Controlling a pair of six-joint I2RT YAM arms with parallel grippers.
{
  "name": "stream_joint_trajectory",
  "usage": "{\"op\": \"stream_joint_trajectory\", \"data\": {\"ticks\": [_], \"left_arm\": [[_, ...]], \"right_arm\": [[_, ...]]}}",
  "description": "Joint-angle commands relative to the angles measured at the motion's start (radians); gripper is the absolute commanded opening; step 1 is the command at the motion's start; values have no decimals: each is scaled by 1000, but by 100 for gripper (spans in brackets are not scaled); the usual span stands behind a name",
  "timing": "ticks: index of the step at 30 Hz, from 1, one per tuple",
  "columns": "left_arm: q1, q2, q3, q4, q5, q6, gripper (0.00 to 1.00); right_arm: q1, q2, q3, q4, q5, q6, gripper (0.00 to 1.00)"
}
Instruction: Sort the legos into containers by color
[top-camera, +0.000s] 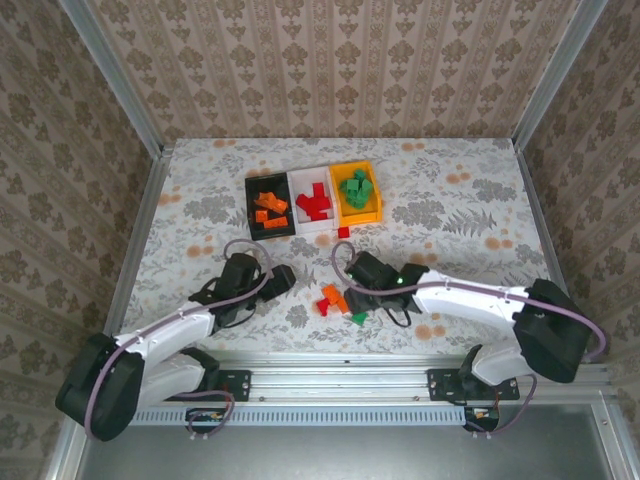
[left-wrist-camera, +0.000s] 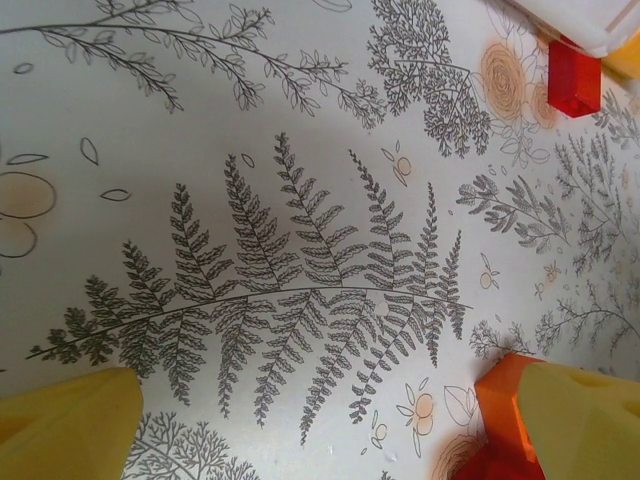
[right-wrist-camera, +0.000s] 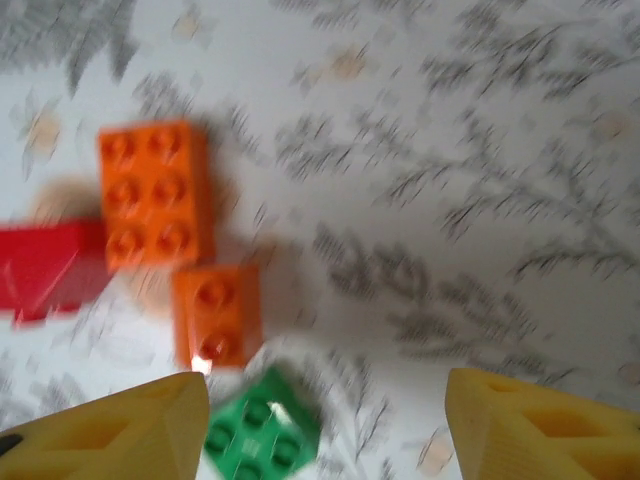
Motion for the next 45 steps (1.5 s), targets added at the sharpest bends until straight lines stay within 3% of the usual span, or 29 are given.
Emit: {"op": "stream_joint_trajectory", "data": {"ticks": [1,7,11,19,24,30,41,45], "left_arm": [[-8,25,20,25,-8,5,99],[-8,23,68,-23,-25,32,99],[12,-64,51,-92,-74,32,99],[88,-204,-5,-156,-60,39,100],[111,-211,5,-172,-42,51,100],[115,-215,10,-183,-31,59,100],[170,-226,25,-202,-17,72,100],[207,-252,40,-253,-32,73,100]], "right_arm": [[30,-32,-18,6,-50,-17,68],[56,102,51,34,-47,-73,66],[58,172,77,60,-51,-97,63],[57,258,102,109,-51,-116,56],[56,300,124,118,-30,-116,45],[56,279,125,101,24,-122,36],[55,118,143,44,129,-119,33],[40,119,246,53,128,-167,33]]}}
